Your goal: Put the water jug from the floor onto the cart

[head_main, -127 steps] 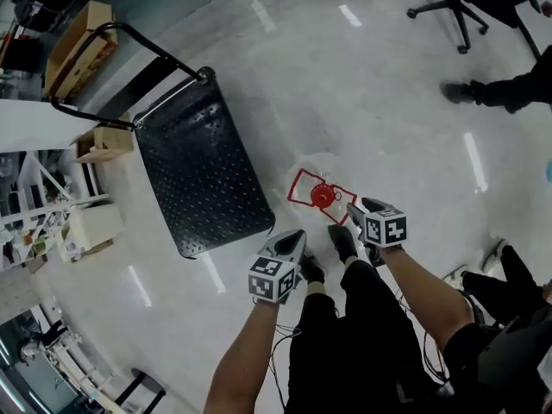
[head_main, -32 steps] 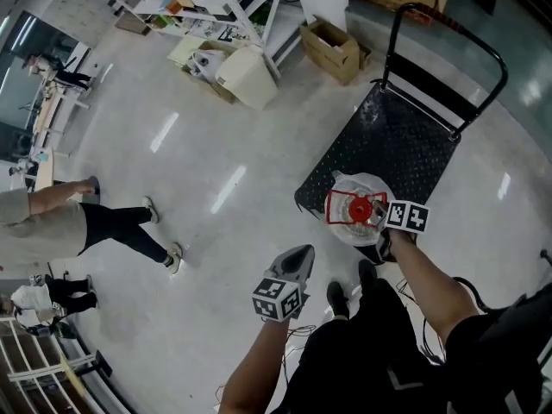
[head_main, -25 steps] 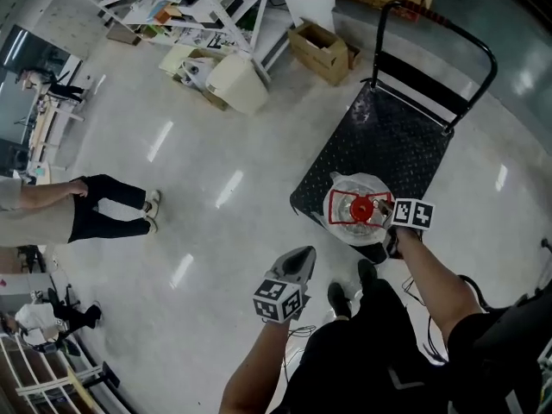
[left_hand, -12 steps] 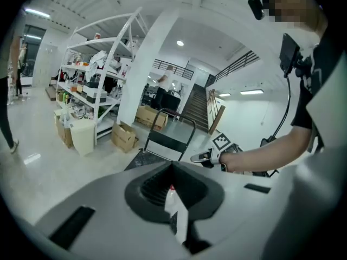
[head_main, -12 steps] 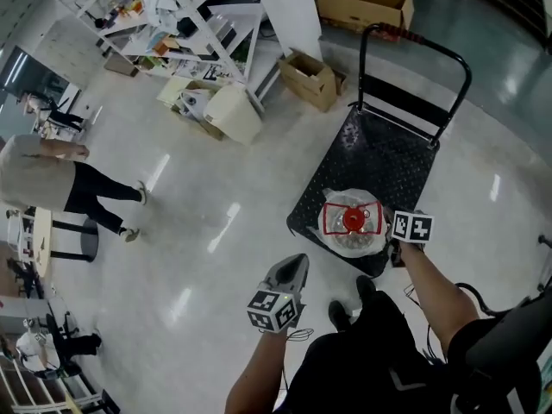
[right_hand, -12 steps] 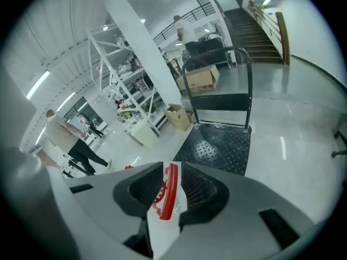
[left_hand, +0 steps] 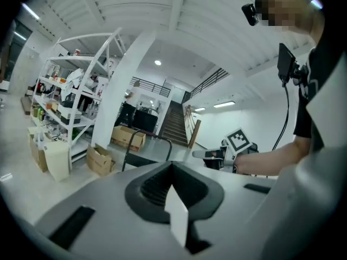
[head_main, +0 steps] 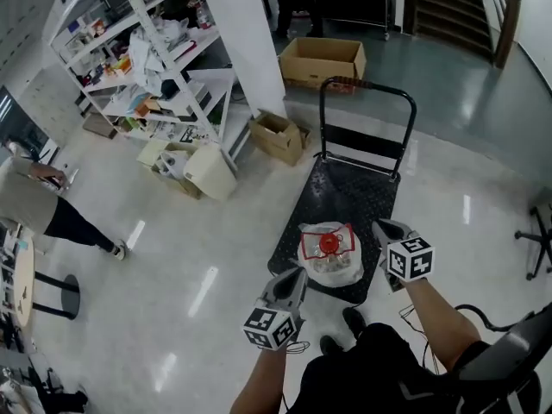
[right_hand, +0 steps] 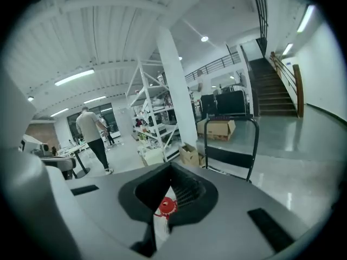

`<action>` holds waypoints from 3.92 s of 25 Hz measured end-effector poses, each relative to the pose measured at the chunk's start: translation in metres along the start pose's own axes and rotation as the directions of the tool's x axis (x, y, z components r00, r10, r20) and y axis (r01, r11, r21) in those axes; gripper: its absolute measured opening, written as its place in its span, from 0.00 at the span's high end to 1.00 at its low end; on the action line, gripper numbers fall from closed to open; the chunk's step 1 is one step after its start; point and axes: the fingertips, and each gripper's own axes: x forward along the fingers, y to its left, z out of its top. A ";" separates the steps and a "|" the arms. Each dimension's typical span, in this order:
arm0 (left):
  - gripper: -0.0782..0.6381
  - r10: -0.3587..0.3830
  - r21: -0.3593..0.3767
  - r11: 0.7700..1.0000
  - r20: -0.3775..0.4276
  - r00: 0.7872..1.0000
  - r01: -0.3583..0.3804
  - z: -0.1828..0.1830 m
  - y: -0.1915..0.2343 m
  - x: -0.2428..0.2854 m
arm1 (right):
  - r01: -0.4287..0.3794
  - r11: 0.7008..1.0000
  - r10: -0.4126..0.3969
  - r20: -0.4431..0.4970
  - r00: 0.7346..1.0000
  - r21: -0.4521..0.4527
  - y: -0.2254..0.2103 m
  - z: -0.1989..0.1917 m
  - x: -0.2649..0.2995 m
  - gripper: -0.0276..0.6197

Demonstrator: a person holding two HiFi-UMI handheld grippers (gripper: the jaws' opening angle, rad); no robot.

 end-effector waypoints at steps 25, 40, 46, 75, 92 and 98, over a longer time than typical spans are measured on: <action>0.90 -0.402 0.252 0.880 -0.054 0.914 0.402 -0.004 -0.341 0.054 | 0.243 0.969 -0.245 0.205 0.948 0.035 -0.107 -0.055 -0.392 0.95; 0.90 -0.497 0.258 0.826 -0.085 0.863 0.501 -0.042 -0.486 -0.023 | 0.294 0.954 -0.296 0.287 0.911 0.051 -0.085 -0.105 -0.542 0.95; 0.90 -0.558 0.237 0.796 -0.068 0.827 0.557 -0.071 -0.485 -0.107 | 0.355 0.934 -0.355 0.254 0.900 0.046 -0.005 -0.152 -0.561 0.95; 0.90 -0.561 0.269 0.790 -0.048 0.827 0.551 -0.177 -0.597 -0.473 | 0.355 0.935 -0.348 0.262 0.900 0.019 0.283 -0.327 -0.819 0.95; 0.90 -0.603 0.318 0.735 -0.097 0.792 0.599 -0.232 -0.568 -0.699 | 0.355 0.934 -0.348 0.316 0.883 0.035 0.488 -0.387 -0.858 0.95; 0.90 -0.637 0.219 0.729 -0.130 0.760 0.648 -0.267 -0.493 -0.768 | 0.431 0.898 -0.440 0.231 0.868 0.089 0.581 -0.428 -0.844 0.95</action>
